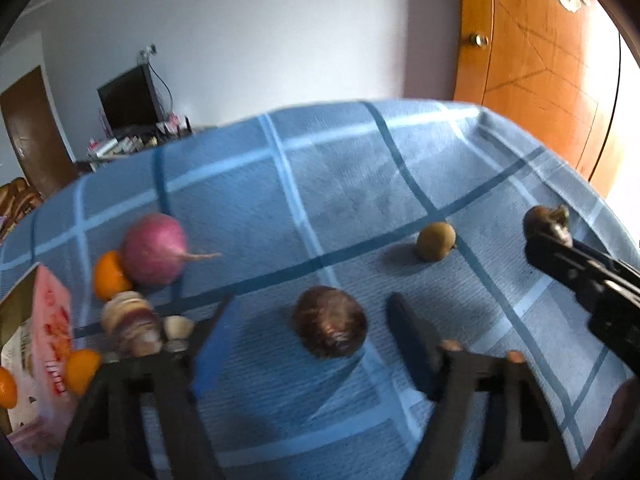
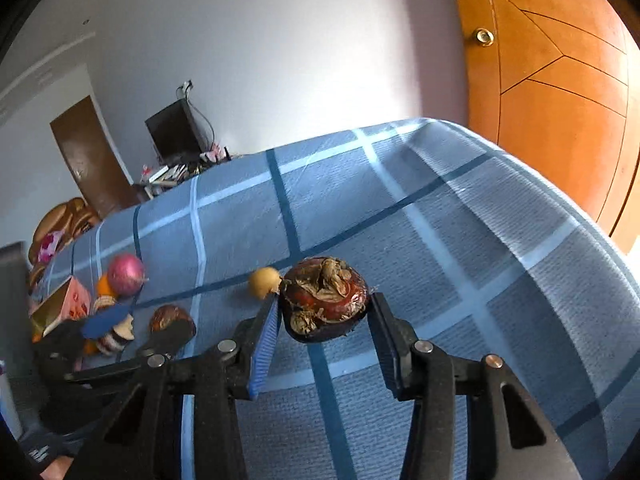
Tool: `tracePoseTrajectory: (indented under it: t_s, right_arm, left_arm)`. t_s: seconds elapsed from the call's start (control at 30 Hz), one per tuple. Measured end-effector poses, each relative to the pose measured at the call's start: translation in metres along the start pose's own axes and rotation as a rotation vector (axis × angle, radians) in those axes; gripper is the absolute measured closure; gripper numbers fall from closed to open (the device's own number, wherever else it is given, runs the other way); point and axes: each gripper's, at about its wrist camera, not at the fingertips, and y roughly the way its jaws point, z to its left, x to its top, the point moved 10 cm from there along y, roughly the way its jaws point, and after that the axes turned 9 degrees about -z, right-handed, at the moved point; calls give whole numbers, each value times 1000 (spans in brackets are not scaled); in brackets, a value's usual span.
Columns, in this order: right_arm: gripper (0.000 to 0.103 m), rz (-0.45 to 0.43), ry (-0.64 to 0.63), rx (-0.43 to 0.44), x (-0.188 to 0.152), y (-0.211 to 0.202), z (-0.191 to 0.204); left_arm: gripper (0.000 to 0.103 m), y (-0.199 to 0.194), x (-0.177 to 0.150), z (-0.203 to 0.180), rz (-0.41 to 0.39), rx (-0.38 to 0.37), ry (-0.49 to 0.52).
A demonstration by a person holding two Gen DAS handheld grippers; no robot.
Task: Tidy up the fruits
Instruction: 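Grasp a brown dried fruit with the left gripper while the right grasps another, then carry both brown dried fruits over the tin box and release them inside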
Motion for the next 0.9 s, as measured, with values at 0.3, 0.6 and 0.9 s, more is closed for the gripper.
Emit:
tracePoseTrajectory:
  t_s: [0.3, 0.6, 0.9]
  right_arm:
    - [56, 18, 51, -5, 1, 4, -11]
    - [56, -116, -13, -26, 15, -9, -5]
    - [56, -266, -99, 2, 27, -32, 19]
  left_arm:
    - [52, 15, -10, -5, 65, 8, -3]
    - [63, -28, 2, 3, -119, -106, -95]
    - [63, -75, -1, 11, -270, -102, -55]
